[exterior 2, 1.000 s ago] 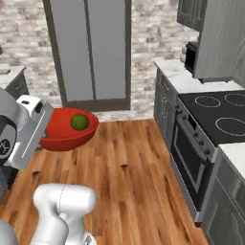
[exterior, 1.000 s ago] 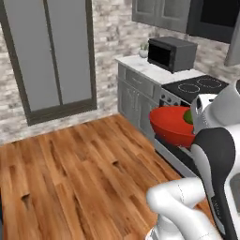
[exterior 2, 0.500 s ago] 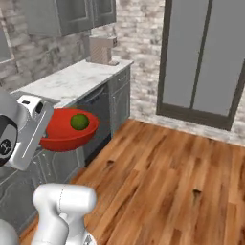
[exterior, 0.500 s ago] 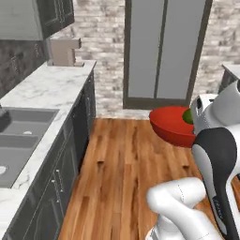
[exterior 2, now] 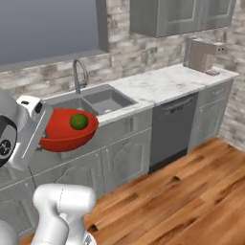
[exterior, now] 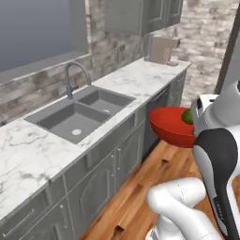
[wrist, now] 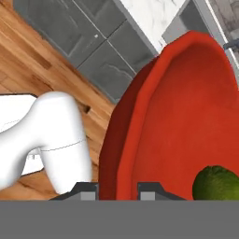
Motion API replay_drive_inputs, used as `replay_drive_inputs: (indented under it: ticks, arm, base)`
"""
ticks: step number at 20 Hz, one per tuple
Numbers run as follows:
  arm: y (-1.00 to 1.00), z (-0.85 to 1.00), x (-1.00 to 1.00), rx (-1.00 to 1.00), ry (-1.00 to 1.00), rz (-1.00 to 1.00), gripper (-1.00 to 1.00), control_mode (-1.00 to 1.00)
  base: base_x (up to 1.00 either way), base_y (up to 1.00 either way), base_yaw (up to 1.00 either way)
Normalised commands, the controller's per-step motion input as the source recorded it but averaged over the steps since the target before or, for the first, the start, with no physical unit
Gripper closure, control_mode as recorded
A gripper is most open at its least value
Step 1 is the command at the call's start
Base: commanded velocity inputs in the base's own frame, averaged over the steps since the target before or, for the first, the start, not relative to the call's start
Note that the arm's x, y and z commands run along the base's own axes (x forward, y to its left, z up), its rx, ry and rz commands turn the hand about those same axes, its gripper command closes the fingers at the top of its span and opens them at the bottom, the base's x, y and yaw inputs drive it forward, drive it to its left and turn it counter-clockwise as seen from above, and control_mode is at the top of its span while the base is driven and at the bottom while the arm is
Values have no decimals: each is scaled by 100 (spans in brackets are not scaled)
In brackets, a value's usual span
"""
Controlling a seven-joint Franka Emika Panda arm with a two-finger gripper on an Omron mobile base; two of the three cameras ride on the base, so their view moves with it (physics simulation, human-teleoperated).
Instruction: Pick the lime from the cabinet and place it in the bowl. Then pick the bowl and place it in the sink. Then turn on the sink facuet.
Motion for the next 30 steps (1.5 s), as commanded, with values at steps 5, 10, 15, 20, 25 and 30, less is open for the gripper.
replay_drive_inputs:
  ticks: [5, 10, 15, 20, 25, 30]
  arm:
    - [0, 0, 0, 0, 0, 0, 100, 100]
    - [0, 0, 0, 0, 0, 0, 100, 100]
    - [0, 0, 0, 0, 0, 0, 100, 100]
    - [0, 0, 0, 0, 0, 0, 100, 100]
    - [0, 0, 0, 0, 0, 0, 100, 100]
    - [0, 0, 0, 0, 0, 0, 100, 100]
  base:
    - [56, -42, 65]
    - [27, -72, 52]
    - [27, -86, 45]
    - [32, -93, 42]
    - [34, -80, 28]
    - [45, -30, 2]
